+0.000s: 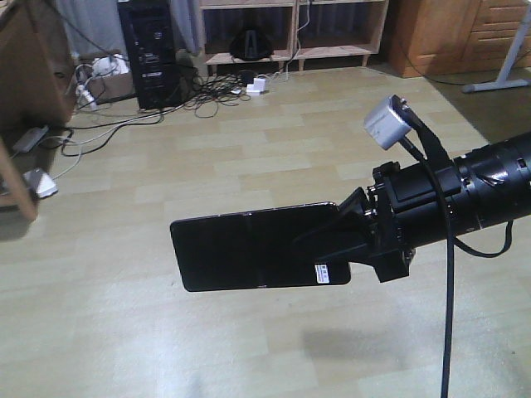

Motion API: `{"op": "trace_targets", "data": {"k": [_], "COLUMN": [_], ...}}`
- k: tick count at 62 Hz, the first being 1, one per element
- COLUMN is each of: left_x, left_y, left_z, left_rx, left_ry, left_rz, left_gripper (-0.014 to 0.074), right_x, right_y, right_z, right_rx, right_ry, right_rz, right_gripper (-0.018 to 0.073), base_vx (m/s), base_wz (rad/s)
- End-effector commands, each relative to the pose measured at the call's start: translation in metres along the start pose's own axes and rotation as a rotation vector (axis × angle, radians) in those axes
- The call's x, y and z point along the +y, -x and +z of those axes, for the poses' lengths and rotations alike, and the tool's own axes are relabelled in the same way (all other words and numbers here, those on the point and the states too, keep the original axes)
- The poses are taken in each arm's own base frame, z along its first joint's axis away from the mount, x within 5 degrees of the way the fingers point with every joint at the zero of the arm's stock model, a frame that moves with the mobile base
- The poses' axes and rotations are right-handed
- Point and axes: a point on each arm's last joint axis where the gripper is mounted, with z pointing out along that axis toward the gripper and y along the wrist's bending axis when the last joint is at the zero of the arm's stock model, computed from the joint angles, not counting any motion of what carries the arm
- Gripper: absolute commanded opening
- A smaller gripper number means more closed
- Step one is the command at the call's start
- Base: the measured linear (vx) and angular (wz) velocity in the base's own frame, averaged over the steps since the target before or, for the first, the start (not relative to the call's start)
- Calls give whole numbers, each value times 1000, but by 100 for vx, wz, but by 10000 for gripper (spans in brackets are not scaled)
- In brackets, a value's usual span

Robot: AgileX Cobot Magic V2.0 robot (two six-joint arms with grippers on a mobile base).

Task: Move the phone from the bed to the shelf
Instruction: 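Hold the phone in the right gripper while the base drives to the shelf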

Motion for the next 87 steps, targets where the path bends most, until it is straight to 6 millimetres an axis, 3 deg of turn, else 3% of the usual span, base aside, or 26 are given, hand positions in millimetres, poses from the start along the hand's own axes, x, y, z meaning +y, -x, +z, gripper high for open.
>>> {"op": "trace_targets", "data": {"k": [1, 87], "left_x": [0, 0], "left_y": [16, 16], "left_z": [-2, -2], "left_rx": [-106, -106], "left_ry": [1, 1], "left_rz": [-12, -12], "left_gripper": [1, 1], "right_x": [21, 20], "right_y": [13, 13], "right_z": [-9, -9], "right_rx": [-71, -71], "right_ry": [92, 91], "right_rz": [-32, -31], "right_gripper": [-1, -1], "base_vx": [45, 46], "base_wz": [-21, -23]}}
